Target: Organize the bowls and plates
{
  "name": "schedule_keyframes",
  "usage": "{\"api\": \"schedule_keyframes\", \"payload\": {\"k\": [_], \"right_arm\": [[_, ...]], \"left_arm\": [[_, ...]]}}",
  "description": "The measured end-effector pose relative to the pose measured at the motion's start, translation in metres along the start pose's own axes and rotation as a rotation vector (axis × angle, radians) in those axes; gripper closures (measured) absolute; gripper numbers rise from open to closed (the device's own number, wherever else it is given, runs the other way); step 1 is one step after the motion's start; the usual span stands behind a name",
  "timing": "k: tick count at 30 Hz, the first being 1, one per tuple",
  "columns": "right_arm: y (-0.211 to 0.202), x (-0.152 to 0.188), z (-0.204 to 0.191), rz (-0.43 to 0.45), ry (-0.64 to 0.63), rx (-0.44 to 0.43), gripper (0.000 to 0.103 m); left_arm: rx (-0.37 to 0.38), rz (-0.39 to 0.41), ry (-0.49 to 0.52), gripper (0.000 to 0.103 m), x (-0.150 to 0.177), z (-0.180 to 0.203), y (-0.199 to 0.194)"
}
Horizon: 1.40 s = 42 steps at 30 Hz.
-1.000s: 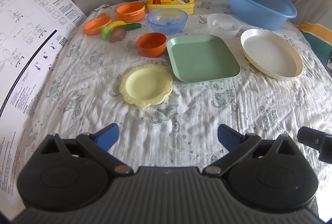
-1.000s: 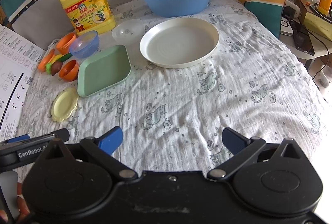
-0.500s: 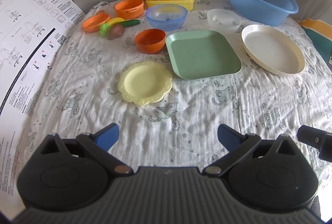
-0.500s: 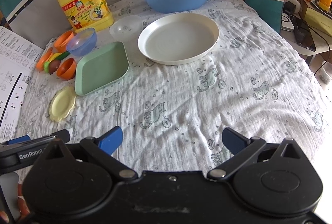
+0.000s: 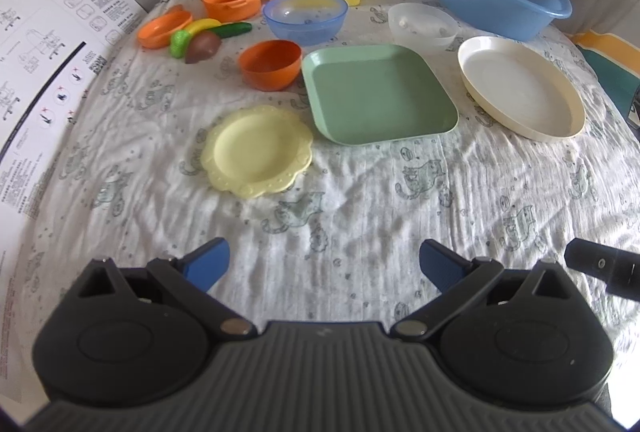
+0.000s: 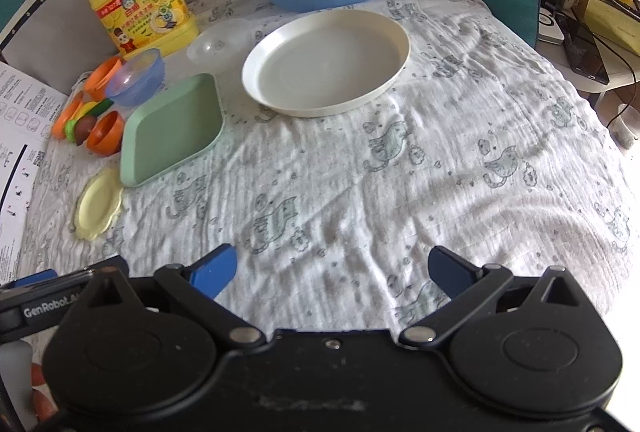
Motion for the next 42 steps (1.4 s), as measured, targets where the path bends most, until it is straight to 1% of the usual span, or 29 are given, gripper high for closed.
{"api": "schedule_keyframes", "payload": {"k": [4,6,9,10,12,16,17,18,22,23,26,27,28,29,30,32,33,35,36,37,38,40,42], "right_arm": [[0.015,-0.016,0.014,0.023,0.026,0.023,0.000],[0.023,-0.027,0.023,0.038,0.046,0.020,0.000],[0.031,-0.044,0.031,0.103,0.041,0.010,0.000],[0.034,-0.050,0.032,0.123,0.024,0.010,0.000],[0.042,-0.061,0.036,0.133,0.009,0.007,0.000],[0.060,-0.086,0.049,0.177,0.028,0.024,0.000],[0.065,-0.092,0.052,0.187,0.039,0.031,0.001],[0.070,-0.097,0.057,0.195,0.053,0.037,0.007],[0.094,-0.121,0.076,0.215,0.091,0.059,0.016],[0.100,-0.125,0.080,0.220,0.092,0.063,0.022],[0.116,-0.137,0.088,0.220,0.096,0.045,0.033],[0.120,-0.138,0.088,0.221,0.093,0.039,0.035],[0.125,-0.140,0.087,0.220,0.090,0.035,0.036],[0.130,-0.142,0.089,0.220,0.091,0.031,0.042],[0.135,-0.142,0.089,0.215,0.092,0.024,0.048],[0.145,-0.143,0.090,0.202,0.096,0.007,0.049],[0.149,-0.143,0.090,0.199,0.098,-0.001,0.050],[0.154,-0.141,0.089,0.199,0.092,-0.006,0.050],[0.155,-0.140,0.087,0.205,0.083,-0.006,0.050],[0.156,-0.140,0.086,0.207,0.075,-0.008,0.050],[0.157,-0.139,0.085,0.211,0.071,-0.008,0.050],[0.157,-0.137,0.083,0.227,0.054,-0.003,0.050],[0.158,-0.136,0.081,0.241,0.034,0.005,0.050]], "left_arm": [[0.018,0.022,-0.002,0.000,-0.013,0.005,0.012],[0.027,0.031,0.003,0.000,-0.022,0.010,0.019],[0.043,0.040,0.005,0.000,-0.038,0.019,0.030],[0.048,0.044,0.008,0.000,-0.044,0.023,0.033],[0.053,0.055,0.020,0.000,-0.056,0.033,0.041],[0.071,0.070,0.053,0.000,-0.080,0.057,0.058],[0.075,0.073,0.067,0.000,-0.086,0.065,0.062],[0.080,0.076,0.083,0.000,-0.091,0.073,0.067],[0.101,0.082,0.150,0.000,-0.107,0.106,0.085],[0.108,0.081,0.164,0.000,-0.110,0.115,0.090],[0.118,0.079,0.185,0.000,-0.117,0.135,0.105],[0.126,0.080,0.186,0.000,-0.119,0.139,0.109],[0.134,0.081,0.190,0.002,-0.122,0.144,0.114],[0.140,0.079,0.195,0.007,-0.123,0.148,0.117],[0.144,0.073,0.201,0.010,-0.124,0.151,0.121],[0.151,0.054,0.205,0.020,-0.127,0.156,0.130],[0.157,0.043,0.207,0.023,-0.127,0.158,0.134],[0.168,0.017,0.210,0.035,-0.128,0.161,0.141],[0.174,0.007,0.211,0.037,-0.127,0.162,0.143],[0.182,-0.006,0.213,0.042,-0.126,0.164,0.147],[0.195,-0.015,0.213,0.045,-0.125,0.165,0.148],[0.218,-0.005,0.223,0.051,-0.124,0.169,0.146],[0.218,0.007,0.250,0.051,-0.123,0.173,0.144]]}}
Point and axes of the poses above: each gripper's, at about its wrist camera, not at the fingertips, and y roughly the way its jaws point, z to its right, x to its underside, the point moved 3 cm from there along y, roughly the way its jaws point, and after that the axes turned 6 degrees about z, right-handed, at the moved point
